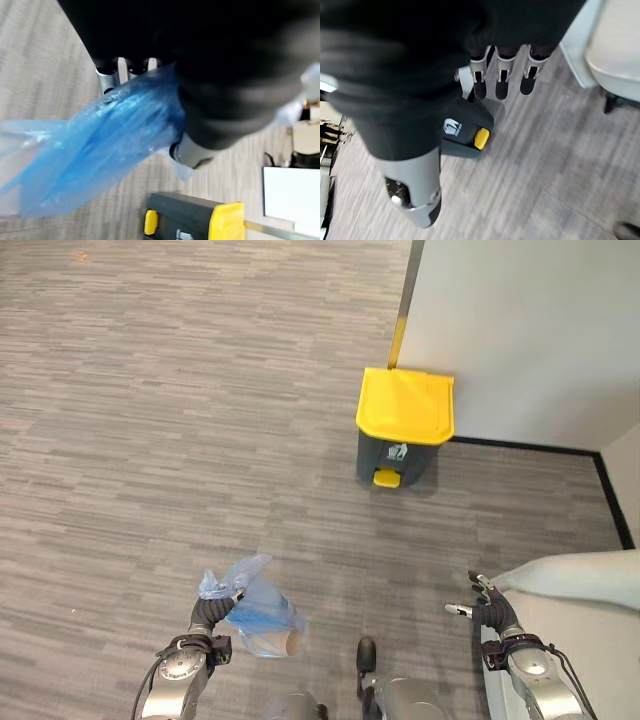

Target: Gather garbage on tea table into small bin, then transfer packed bag to large trash can.

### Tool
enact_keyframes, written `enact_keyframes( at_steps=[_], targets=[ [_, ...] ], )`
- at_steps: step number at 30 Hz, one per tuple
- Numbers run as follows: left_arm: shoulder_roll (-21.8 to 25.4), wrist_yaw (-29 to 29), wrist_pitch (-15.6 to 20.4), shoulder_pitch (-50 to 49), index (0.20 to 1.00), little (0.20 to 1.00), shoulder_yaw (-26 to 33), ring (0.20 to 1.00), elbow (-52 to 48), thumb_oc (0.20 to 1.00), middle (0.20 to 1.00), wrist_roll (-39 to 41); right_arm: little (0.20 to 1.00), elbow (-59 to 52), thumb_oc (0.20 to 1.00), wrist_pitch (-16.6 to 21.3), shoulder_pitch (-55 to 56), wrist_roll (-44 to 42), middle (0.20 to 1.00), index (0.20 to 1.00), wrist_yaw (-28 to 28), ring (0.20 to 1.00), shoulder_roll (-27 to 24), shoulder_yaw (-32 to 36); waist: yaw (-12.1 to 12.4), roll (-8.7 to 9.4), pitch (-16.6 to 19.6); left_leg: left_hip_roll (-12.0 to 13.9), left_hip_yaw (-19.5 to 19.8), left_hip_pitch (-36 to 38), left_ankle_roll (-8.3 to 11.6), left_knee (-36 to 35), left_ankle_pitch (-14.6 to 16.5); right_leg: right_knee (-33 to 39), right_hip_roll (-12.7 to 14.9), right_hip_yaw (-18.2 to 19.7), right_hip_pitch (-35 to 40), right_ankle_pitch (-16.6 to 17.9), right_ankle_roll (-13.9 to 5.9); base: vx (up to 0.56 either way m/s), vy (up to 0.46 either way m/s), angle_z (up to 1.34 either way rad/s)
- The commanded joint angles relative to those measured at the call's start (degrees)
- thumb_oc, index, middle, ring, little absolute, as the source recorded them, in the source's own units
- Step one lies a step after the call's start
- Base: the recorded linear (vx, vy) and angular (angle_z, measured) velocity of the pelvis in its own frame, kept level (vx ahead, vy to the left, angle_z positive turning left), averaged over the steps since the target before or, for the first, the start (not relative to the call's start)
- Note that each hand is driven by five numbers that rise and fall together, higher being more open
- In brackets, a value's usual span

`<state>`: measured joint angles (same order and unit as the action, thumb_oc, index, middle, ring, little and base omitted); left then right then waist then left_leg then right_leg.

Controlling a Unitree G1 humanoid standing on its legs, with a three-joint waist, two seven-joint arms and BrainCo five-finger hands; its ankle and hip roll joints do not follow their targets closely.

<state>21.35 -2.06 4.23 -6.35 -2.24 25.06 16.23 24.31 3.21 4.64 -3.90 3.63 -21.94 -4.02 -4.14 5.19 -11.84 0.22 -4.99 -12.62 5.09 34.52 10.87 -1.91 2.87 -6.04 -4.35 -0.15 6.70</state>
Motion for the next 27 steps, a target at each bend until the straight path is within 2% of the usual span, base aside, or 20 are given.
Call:
enact_keyframes(
  at_steps=[1,2,4,6,8,9,11,14,15,16,19,20,21,23,27],
  targets=[
    [1.6,0.2,2.6,0.8,0.200,0.200,0.5,0.200,-1.4,0.200,0.200,-1.4,1.000,-0.2,1.000,1.5,0.3,-2.4,1.000,1.000,1.0,1.000,-2.2,0.1,-1.1,0.48,1.2,1.5,-1.5,3.9,-2.72,-15.6,-2.7,-2.5,1.4,-2.5,-0.8,-4.3,-9.64,0.29,0.060,-0.25],
    [1.9,0.1,2.6,0.8,0.200,0.200,0.5,0.200,-1.6,0.200,0.200,-1.5,1.000,0.1,1.000,1.5,0.5,-2.3,1.000,1.000,1.2,1.000,-2.3,0.2,-0.3,0.22,0.7,2.6,-1.3,1.0,-1.88,-20.1,-6.3,-2.2,1.3,-1.9,0.9,-5.2,-9.68,0.28,0.078,-0.32],
    [1.8,-0.1,2.6,0.8,0.200,0.200,0.5,0.200,-1.5,0.200,0.200,-1.7,1.000,0.7,1.000,1.5,0.5,-2.2,1.000,1.000,1.5,1.000,-2.0,0.1,0.7,-0.25,0.2,3.3,-0.2,-1.5,-0.76,-24.1,-11.0,-1.8,0.6,-1.3,2.8,-6.1,-9.81,0.28,0.092,-0.36],
    [1.7,-0.2,2.6,0.6,0.200,0.200,0.3,0.200,-1.5,0.200,0.200,-1.7,1.000,1.2,1.000,1.4,0.6,-2.2,1.000,1.000,1.7,1.000,-1.5,0.0,1.4,-0.70,0.1,3.6,0.5,-3.3,-0.13,-26.4,-13.8,-1.7,0.3,-0.7,4.3,-6.8,-10.02,0.22,0.092,-0.18],
    [1.6,-0.3,2.6,0.4,0.200,0.200,0.3,0.200,-1.7,0.200,0.200,-1.7,1.000,1.5,1.000,1.3,0.6,-2.2,1.000,1.000,1.7,1.000,-1.2,-0.1,1.8,-0.76,0.1,3.4,0.6,-4.1,0.01,-26.7,-14.6,-1.4,0.4,-0.1,5.4,-7.1,-10.12,0.25,0.156,-0.51],
    [1.5,0.3,2.4,-0.8,0.200,0.200,0.6,0.200,-2.3,0.200,0.200,-2.0,1.000,1.2,1.000,1.1,0.7,-1.5,1.000,1.000,1.0,1.000,-0.9,-0.1,2.2,-1.46,0.9,3.2,1.2,-1.9,-0.48,-28.8,-13.3,-1.7,0.7,1.0,6.5,-8.1,-10.75,0.41,0.303,-0.44],
    [1.4,0.2,2.5,-1.2,0.200,0.200,0.7,0.200,-2.4,0.200,0.200,-2.0,1.000,1.4,1.000,1.0,0.3,-0.8,1.000,1.000,1.0,1.000,-0.7,-0.5,2.5,-1.38,1.5,2.1,1.8,-1.4,-1.14,-27.6,-12.4,-1.9,1.9,1.9,7.1,-7.8,-11.30,0.33,0.282,-0.29],
    [1.5,0.0,2.7,-1.3,0.200,0.200,1.4,0.200,-2.3,0.200,0.200,-1.5,1.000,1.9,1.000,0.9,-1.2,-0.3,1.000,1.000,0.7,1.000,-0.1,-1.2,3.8,-1.06,2.0,1.5,0.6,-0.6,-2.15,-27.2,-11.0,-2.7,3.5,3.3,6.8,-7.4,-12.46,0.17,0.179,-0.56],
    [1.7,0.1,2.6,-1.5,0.200,0.200,1.5,0.200,-2.6,0.200,0.200,-1.6,1.000,1.8,1.000,0.8,-1.5,-0.2,1.000,1.000,0.5,1.000,0.0,-1.4,4.2,-0.91,2.1,1.1,0.2,-0.2,-2.89,-27.0,-10.4,-4.0,4.1,4.0,6.3,-7.3,-12.96,0.19,0.200,-0.54],
    [2.3,0.0,2.5,-1.0,0.200,0.200,1.7,0.200,-2.4,0.200,0.200,-1.4,1.000,2.1,1.000,0.5,-2.5,0.3,1.000,1.000,0.4,1.000,0.0,-1.8,4.3,-1.06,2.0,0.4,-0.1,0.8,-4.18,-27.1,-9.3,-8.7,4.8,4.6,4.2,-6.7,-13.55,0.24,0.251,-0.41],
    [3.1,-0.6,2.7,-0.1,0.200,0.200,1.7,0.200,-1.9,0.200,0.200,-1.5,1.000,2.1,1.000,0.6,-3.2,-0.3,1.000,1.000,0.5,1.000,0.7,-2.2,4.4,-0.98,1.3,-0.4,-1.5,2.4,-5.59,-27.0,-7.3,-13.5,5.3,5.3,0.2,-5.0,-14.19,0.19,0.166,-0.50],
    [3.1,-1.0,2.7,0.0,0.200,0.200,2.1,0.200,-2.0,0.200,0.200,-0.9,1.000,2.3,1.000,0.4,-3.7,-0.3,1.000,1.000,0.4,1.000,0.6,-2.6,4.4,-1.12,0.9,-0.7,-2.4,3.9,-5.99,-27.2,-6.2,-13.1,5.8,3.5,-2.5,-3.5,-14.07,0.29,0.113,-0.62],
    [3.4,-1.2,2.7,-0.3,0.200,0.200,2.4,0.200,-2.1,0.200,0.200,-0.4,1.000,2.2,1.000,0.2,-4.3,-0.5,1.000,1.000,0.3,1.000,0.4,-3.0,4.2,-1.45,0.3,-0.6,-3.5,5.3,-6.04,-27.3,-4.8,-10.2,6.6,0.1,-5.1,-1.8,-14.11,0.30,0.072,-0.59],
    [3.5,-1.4,2.7,-0.4,0.200,0.200,2.6,0.200,-1.8,0.200,0.200,-0.3,1.000,2.1,1.000,0.1,-4.5,-0.4,1.000,1.000,0.2,1.000,0.3,-3.2,3.8,-1.54,-0.4,-0.7,-4.0,7.4,-6.07,-27.4,-3.4,-7.5,7.0,-1.9,-7.4,-0.5,-14.25,0.26,0.000,-0.56],
    [2.5,-1.5,2.9,0.1,0.200,0.200,2.7,0.200,-0.6,0.200,0.200,0.3,1.000,2.1,1.000,0.1,-4.3,-0.7,1.000,1.000,0.3,1.000,0.0,-3.1,2.4,-1.46,-1.2,-1.3,-2.8,11.0,-5.63,-27.5,-1.2,-3.3,7.0,-2.7,-9.9,2.1,-15.15,0.32,-0.111,-0.04]
  ],
)
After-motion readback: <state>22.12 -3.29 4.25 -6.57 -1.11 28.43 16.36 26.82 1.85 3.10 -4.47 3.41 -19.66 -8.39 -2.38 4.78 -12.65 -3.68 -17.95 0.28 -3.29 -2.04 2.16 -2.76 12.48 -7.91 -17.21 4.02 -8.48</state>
